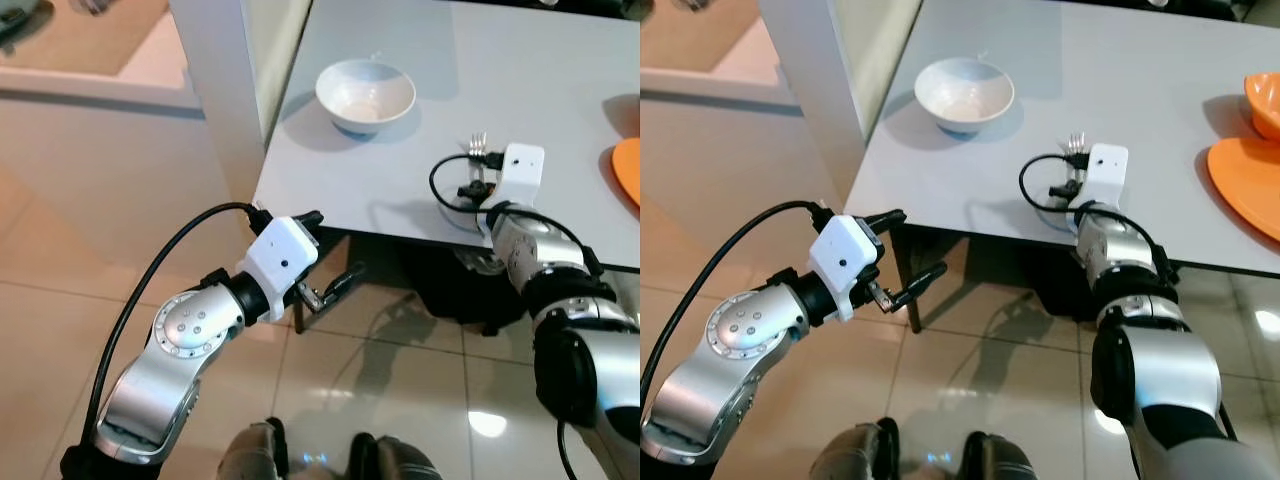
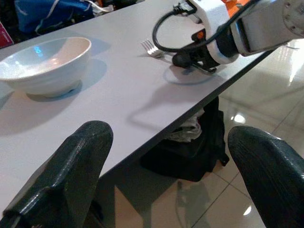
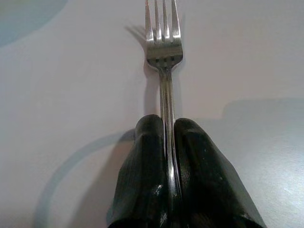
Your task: Setting the table
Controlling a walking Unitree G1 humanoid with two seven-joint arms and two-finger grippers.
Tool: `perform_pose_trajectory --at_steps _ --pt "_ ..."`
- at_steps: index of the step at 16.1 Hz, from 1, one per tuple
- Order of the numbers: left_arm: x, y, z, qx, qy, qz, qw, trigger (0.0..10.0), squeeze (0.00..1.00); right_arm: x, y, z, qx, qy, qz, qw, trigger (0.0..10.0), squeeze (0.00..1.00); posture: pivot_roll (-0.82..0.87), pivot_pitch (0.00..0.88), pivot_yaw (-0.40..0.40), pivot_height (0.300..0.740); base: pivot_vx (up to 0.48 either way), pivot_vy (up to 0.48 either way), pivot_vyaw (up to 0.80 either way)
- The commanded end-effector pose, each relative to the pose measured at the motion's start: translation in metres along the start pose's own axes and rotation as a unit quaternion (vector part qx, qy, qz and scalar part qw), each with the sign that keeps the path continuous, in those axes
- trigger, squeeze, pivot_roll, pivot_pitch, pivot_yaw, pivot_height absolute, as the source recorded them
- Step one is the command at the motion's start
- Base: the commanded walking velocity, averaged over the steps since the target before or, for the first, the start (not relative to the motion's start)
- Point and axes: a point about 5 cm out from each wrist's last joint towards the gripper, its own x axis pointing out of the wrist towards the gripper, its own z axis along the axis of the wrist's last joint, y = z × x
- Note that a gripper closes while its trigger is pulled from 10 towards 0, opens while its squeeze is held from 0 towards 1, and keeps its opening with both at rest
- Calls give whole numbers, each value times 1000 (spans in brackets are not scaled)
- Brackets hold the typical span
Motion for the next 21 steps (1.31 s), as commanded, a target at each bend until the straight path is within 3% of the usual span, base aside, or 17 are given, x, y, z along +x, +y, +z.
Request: perform_pose_trajectory --at_steps 1,5,12,13,18,20,21 --pt "-2 0 5 4 -5 -9 1000 10000 0 0 1 -7 19 27 5 999 10000 0 166 235 -27 740 0 0 0" --pt "1 -2 6 6 -6 -22 1000 10000 0 1 1 -7 38 40 2 998 10000 0 165 226 -18 740 0 0 0" --pt "5 -2 7 12 -5 -33 999 10000 0 1 -1 -10 25 51 -11 998 10000 8 164 211 -7 740 0 0 0" --pt "6 -1 7 13 -6 -32 999 10000 0 1 -3 -9 23 47 -15 999 10000 1000 164 207 -8 740 0 0 0" --pt "10 2 9 16 -13 -19 1000 10000 0 1 -5 3 28 20 -14 999 10000 1000 158 186 -10 740 0 0 0" --pt "11 7 10 29 -18 4 999 10000 0 1 -5 12 -4 4 -11 1000 10000 1000 148 166 -11 740 0 0 0" --pt "11 11 7 23 -5 29 999 10000 0 0 -5 20 -10 -19 -4 1000 10000 0 142 147 -18 740 0 0 0"
